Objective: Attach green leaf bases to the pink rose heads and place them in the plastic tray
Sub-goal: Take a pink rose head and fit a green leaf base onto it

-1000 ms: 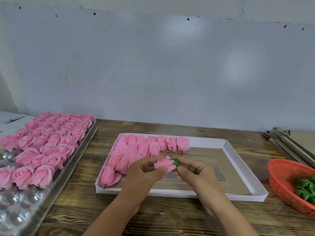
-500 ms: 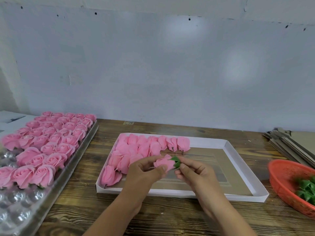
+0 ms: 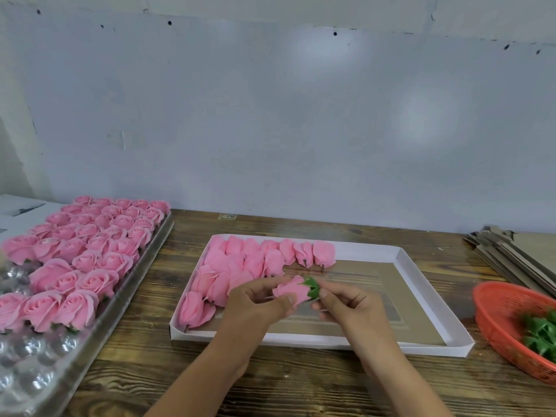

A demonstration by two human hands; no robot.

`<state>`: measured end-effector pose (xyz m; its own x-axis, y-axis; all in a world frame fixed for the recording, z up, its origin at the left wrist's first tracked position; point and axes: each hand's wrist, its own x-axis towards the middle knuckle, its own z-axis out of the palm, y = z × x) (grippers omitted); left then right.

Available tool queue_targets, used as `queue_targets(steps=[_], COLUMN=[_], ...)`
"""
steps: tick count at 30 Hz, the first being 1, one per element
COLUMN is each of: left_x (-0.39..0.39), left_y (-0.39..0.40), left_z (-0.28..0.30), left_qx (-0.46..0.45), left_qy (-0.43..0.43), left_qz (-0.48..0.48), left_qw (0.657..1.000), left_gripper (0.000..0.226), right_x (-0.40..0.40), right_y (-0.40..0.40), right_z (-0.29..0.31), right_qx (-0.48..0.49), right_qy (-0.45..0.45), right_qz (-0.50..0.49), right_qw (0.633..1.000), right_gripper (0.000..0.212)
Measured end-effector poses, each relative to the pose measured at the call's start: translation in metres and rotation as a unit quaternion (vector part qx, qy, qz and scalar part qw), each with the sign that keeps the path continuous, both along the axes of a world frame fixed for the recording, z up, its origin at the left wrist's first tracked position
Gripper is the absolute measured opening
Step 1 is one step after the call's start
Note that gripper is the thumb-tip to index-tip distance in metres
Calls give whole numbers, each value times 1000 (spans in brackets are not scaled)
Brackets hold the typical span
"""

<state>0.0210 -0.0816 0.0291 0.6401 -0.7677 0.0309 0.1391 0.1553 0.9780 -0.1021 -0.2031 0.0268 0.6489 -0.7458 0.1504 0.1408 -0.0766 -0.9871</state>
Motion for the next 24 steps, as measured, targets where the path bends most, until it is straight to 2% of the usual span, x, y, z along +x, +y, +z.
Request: queue_targets(steps=[3,8,10,12,24], left_x=[2,7,8,7,4], left_y=[1,2,1,1,-1], left_z=[1,-1,-2,-2,-1], left_qx=[-15,-27,-32,-37,-46], left_qy=[28,75,79,72,61], left_qz=[-32,-71,-72,-68,-36], left_qw=[999,994,994,994,996], left_gripper=[25,32,33,35,38], right_x=[-1,-5,-6,-6,1], right_y=[-2,-4,-3,-3,3], right_z=[0,1,2,2,-1], right_qx=[-42,-61,-36,-7,-14], right_qy=[13,8,-9,-23,-41], right_qz=[6,29,55,78,28], right_qw=[999,998,998,997,999], right_gripper=[33,22,18,28,22])
